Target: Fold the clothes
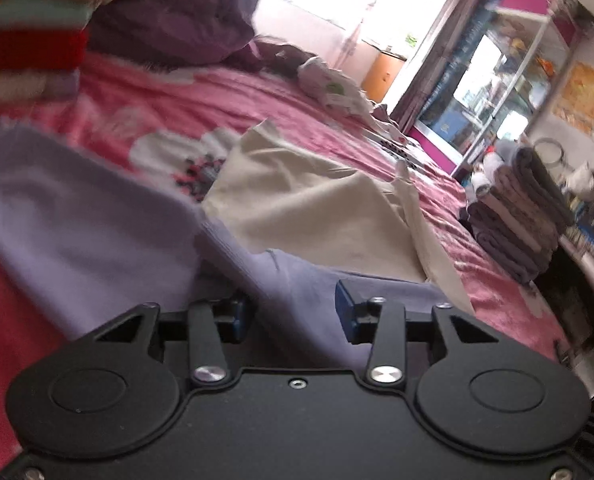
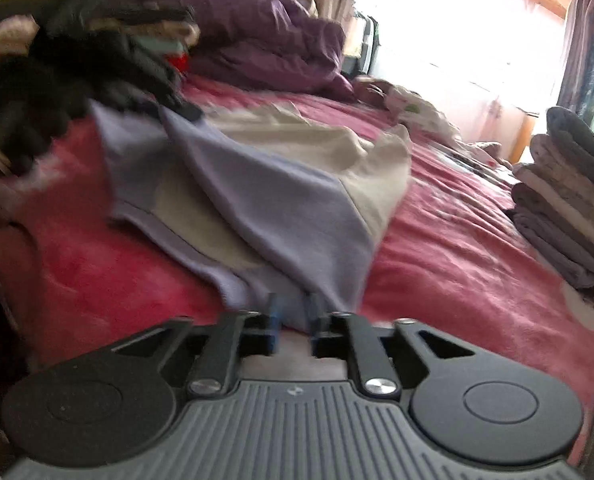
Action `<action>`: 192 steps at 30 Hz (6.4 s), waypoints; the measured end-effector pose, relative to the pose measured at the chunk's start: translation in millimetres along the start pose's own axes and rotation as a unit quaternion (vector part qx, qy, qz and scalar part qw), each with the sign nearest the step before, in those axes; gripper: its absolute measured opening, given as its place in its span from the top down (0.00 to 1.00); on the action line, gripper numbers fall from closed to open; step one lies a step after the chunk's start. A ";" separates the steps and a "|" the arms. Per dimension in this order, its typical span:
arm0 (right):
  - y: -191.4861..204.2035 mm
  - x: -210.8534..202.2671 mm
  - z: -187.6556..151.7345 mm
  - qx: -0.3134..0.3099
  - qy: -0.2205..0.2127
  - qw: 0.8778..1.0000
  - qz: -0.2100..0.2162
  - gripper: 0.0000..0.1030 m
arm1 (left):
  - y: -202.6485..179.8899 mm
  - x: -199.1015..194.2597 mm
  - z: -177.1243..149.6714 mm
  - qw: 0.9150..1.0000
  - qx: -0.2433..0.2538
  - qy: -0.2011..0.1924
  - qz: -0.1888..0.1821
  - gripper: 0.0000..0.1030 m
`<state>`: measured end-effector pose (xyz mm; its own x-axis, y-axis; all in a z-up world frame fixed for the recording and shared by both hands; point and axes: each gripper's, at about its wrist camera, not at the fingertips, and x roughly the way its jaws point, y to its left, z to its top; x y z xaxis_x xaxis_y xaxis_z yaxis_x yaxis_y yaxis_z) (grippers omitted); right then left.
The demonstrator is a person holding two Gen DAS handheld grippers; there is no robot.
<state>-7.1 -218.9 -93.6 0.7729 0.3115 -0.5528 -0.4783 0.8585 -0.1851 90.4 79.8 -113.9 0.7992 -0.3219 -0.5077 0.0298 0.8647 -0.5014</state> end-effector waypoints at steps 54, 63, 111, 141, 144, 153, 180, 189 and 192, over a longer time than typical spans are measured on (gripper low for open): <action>-19.8 19.2 4.3 0.064 -0.050 0.996 0.027 0.59 | -6.0 7.6 4.2 0.981 0.140 -0.081 0.109 0.97; -11.6 14.3 4.6 0.039 -0.065 0.997 0.007 0.55 | -11.3 -5.9 12.3 0.977 0.149 -0.115 0.100 0.97; -39.7 83.6 20.9 0.095 -0.037 0.988 0.114 0.42 | -156.7 264.0 89.6 0.977 0.175 0.123 0.018 0.81; -41.3 76.5 16.4 0.103 -0.058 0.986 0.115 0.42 | -89.3 83.0 116.3 0.991 0.121 0.028 0.050 0.55; -40.0 69.1 17.1 0.096 -0.068 0.988 0.104 0.42 | -58.0 34.8 108.9 0.994 0.083 0.009 0.070 0.54; -16.8 55.5 13.2 0.036 -0.018 0.995 0.091 0.41 | 27.5 -38.3 59.5 0.993 -0.058 0.007 0.103 0.54; -15.6 45.0 6.5 0.048 0.015 0.994 0.099 0.40 | -35.2 -18.3 85.2 0.994 -0.100 -0.035 -0.005 0.98; -15.0 35.2 13.5 0.027 -0.015 0.997 0.077 0.44 | -74.3 -10.2 94.1 0.998 -0.049 -0.040 -0.020 0.98; -15.5 37.2 14.3 0.026 -0.019 0.997 0.076 0.45 | -75.2 -8.5 95.7 0.998 -0.047 -0.042 -0.020 0.98</action>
<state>35.0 -214.9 -99.7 0.7081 0.4544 -0.5405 -0.5701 0.8196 -0.0577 138.8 54.4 -4.8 0.8460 -0.3188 -0.4273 0.0097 0.8106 -0.5856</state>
